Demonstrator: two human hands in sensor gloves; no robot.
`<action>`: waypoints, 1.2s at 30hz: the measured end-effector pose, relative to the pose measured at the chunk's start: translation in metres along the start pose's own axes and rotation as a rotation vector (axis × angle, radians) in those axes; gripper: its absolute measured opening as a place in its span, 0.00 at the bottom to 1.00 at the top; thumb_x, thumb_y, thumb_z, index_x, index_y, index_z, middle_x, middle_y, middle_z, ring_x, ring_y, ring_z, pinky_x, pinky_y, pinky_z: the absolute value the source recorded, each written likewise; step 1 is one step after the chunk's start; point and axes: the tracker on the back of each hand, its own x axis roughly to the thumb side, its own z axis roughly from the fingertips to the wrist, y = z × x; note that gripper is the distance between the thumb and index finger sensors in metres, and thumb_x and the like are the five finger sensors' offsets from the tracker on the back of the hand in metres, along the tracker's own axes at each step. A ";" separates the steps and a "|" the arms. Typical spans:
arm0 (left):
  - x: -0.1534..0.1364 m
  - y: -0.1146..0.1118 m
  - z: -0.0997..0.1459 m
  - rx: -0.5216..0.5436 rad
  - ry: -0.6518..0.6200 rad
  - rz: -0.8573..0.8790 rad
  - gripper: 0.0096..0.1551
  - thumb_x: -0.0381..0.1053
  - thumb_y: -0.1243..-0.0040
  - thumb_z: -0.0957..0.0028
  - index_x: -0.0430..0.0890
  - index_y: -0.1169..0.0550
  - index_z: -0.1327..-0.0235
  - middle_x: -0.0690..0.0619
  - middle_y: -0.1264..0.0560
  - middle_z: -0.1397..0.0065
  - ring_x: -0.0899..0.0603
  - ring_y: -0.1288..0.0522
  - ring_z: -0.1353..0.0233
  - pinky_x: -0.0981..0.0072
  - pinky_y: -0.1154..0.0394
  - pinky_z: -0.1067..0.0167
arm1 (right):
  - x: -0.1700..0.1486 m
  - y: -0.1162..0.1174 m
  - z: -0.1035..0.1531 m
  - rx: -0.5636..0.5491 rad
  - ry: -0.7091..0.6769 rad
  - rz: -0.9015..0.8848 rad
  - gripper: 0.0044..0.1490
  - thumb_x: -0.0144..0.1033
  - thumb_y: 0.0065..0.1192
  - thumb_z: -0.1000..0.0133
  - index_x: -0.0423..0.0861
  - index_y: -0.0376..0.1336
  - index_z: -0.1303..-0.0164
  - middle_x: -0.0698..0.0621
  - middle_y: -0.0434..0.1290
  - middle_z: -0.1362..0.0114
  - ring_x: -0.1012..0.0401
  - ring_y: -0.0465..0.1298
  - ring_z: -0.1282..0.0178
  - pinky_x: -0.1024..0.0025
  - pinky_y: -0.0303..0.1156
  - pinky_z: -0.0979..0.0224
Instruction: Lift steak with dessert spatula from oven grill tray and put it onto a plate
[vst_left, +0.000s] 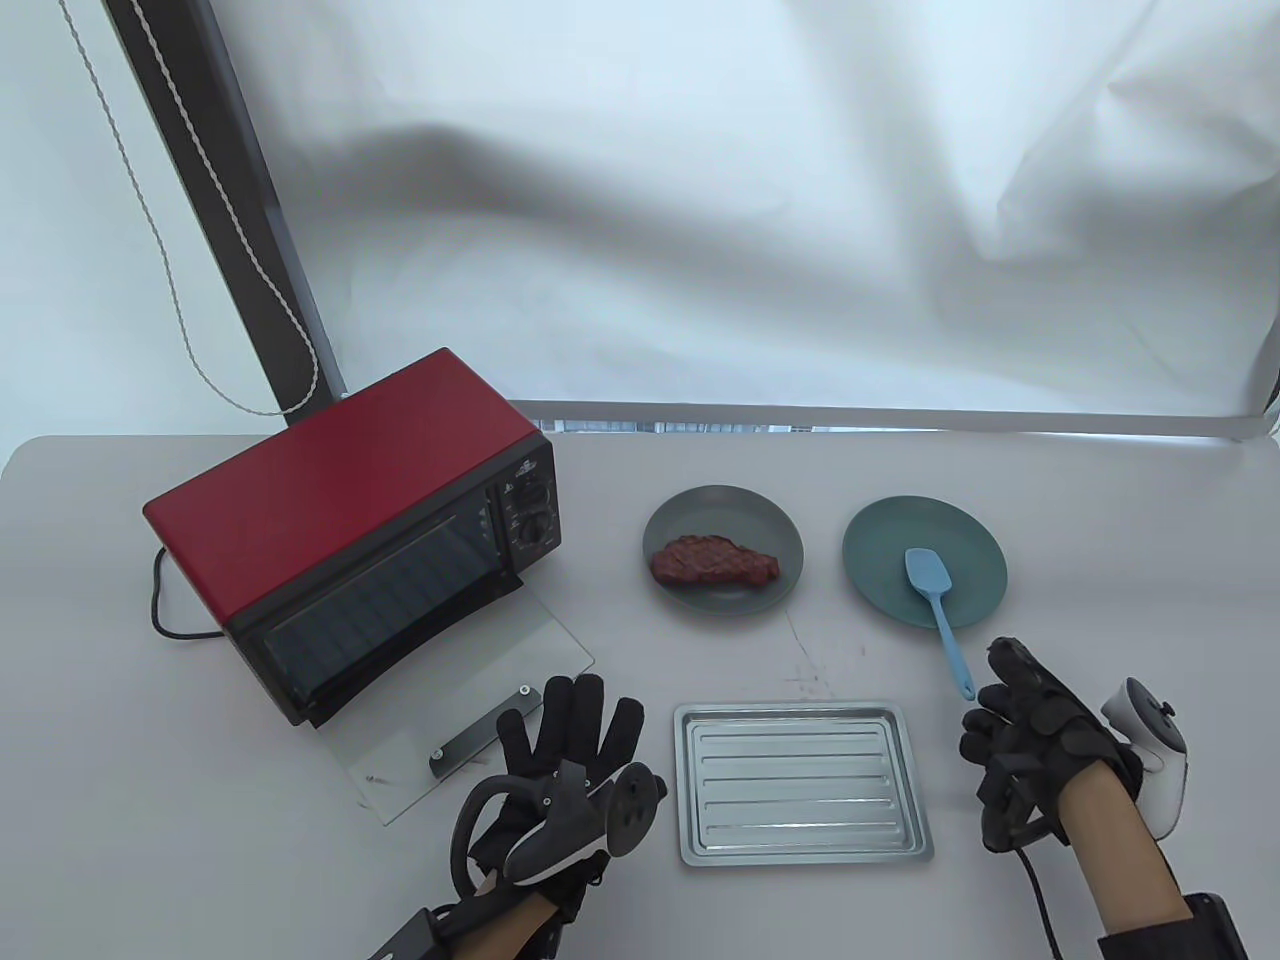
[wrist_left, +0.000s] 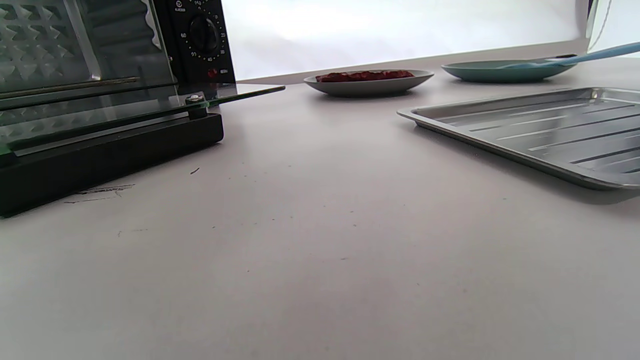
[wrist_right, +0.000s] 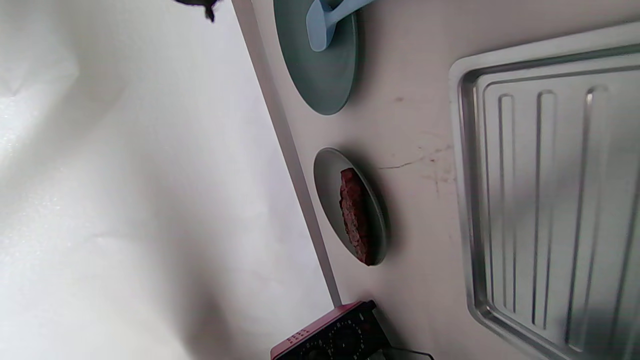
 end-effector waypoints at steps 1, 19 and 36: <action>0.000 0.000 0.000 0.002 0.000 0.000 0.44 0.71 0.72 0.37 0.53 0.58 0.13 0.39 0.66 0.11 0.30 0.66 0.14 0.20 0.61 0.29 | 0.001 0.001 0.003 0.008 -0.013 0.008 0.48 0.51 0.40 0.26 0.37 0.27 0.13 0.19 0.22 0.18 0.23 0.35 0.20 0.29 0.42 0.24; -0.008 -0.001 -0.002 0.007 0.054 0.007 0.44 0.71 0.71 0.37 0.53 0.58 0.13 0.39 0.66 0.11 0.30 0.65 0.14 0.20 0.61 0.29 | 0.044 0.068 0.084 -0.182 -0.579 0.953 0.53 0.60 0.47 0.29 0.42 0.31 0.10 0.21 0.25 0.14 0.21 0.32 0.20 0.21 0.37 0.28; -0.035 -0.008 -0.013 -0.052 0.163 -0.006 0.52 0.75 0.64 0.40 0.54 0.66 0.15 0.39 0.69 0.11 0.30 0.67 0.13 0.19 0.62 0.29 | -0.007 0.128 0.098 -0.233 -0.816 1.645 0.59 0.67 0.49 0.31 0.45 0.26 0.11 0.25 0.21 0.12 0.22 0.28 0.18 0.17 0.33 0.28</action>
